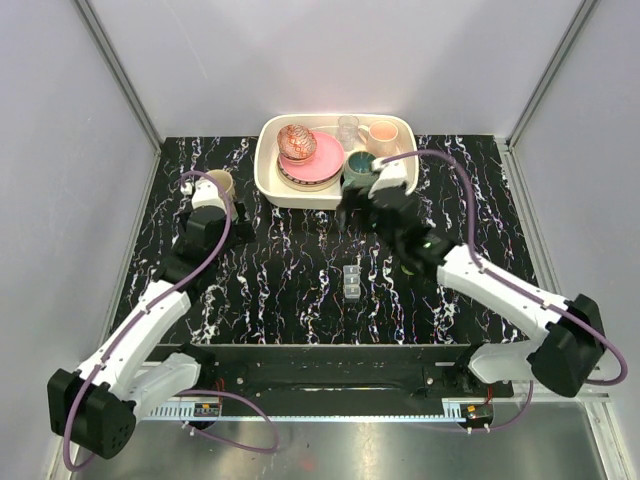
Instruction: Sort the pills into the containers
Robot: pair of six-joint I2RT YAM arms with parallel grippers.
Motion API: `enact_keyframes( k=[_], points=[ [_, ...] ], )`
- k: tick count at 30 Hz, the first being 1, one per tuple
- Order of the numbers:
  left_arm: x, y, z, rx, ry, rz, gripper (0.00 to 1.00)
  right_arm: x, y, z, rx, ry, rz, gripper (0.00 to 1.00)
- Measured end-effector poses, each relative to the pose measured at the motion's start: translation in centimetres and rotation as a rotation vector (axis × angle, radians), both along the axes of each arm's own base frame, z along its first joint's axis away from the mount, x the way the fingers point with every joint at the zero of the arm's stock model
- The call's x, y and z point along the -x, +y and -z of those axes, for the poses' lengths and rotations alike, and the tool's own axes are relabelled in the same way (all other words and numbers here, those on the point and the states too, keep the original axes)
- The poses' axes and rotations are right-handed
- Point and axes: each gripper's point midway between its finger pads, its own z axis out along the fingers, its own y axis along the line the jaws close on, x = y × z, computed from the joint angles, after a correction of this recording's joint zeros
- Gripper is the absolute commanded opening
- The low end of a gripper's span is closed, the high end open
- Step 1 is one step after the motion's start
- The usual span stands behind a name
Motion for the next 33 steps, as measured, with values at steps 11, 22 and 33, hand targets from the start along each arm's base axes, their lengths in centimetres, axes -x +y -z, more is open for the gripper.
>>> enact_keyframes(
  k=[11,22,33],
  points=[
    [1.9,-0.8,0.4,0.025,0.053,0.025,0.99,10.2,7.1,12.7,0.081,0.351,-0.11,0.95],
    [2.5,-1.4,1.1,0.045,0.092,0.051,0.99,12.0,5.2,18.7,0.135,0.519,-0.004,0.95],
    [2.6,-1.5,1.2,0.047,0.098,0.058,0.99,12.5,4.5,21.8,0.167,0.595,0.054,0.93]
  ],
)
